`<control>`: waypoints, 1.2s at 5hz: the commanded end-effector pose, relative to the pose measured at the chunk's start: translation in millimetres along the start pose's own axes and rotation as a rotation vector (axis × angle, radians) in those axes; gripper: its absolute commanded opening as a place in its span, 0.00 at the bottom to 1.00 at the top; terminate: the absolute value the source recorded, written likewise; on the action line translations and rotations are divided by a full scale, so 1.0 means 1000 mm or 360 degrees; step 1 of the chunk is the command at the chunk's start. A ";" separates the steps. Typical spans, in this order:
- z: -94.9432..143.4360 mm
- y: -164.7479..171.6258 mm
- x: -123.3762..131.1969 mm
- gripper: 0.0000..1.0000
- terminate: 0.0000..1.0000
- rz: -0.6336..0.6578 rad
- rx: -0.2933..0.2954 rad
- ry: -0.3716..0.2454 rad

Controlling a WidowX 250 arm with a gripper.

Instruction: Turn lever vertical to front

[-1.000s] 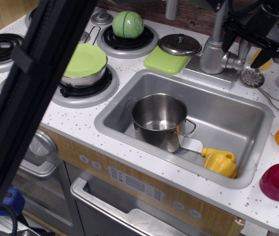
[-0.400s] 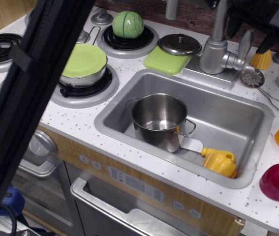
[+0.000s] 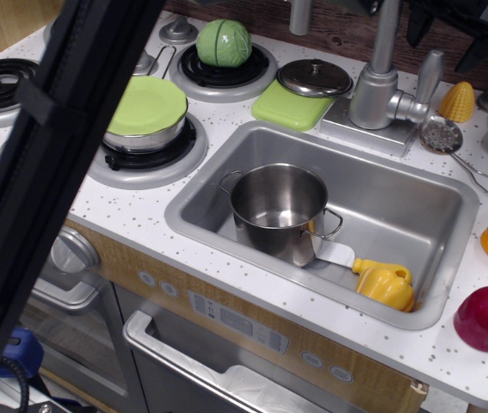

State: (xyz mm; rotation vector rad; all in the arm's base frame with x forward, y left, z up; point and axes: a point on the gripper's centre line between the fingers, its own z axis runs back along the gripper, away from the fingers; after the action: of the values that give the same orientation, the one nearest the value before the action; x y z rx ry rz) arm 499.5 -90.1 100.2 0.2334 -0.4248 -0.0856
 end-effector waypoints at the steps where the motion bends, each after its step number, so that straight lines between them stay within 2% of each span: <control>1: 0.019 0.019 0.011 0.00 0.00 0.0105 -0.0026 -0.0060; 2: 0.022 0.012 0.004 0.00 0.00 0.0152 -0.0045 -0.0019; 3: 0.033 0.000 -0.012 0.00 0.00 0.0220 -0.0010 0.0028; 4: 0.029 0.002 -0.022 0.00 0.00 0.0291 -0.0115 0.0136; 5: 0.026 -0.001 -0.032 0.00 0.00 0.0338 -0.0155 0.0180; 6: 0.018 -0.003 -0.038 0.00 0.00 0.0394 -0.0226 0.0267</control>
State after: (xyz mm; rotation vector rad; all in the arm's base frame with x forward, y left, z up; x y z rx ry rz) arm 452.9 -92.0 66.7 0.0579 -0.2054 0.1502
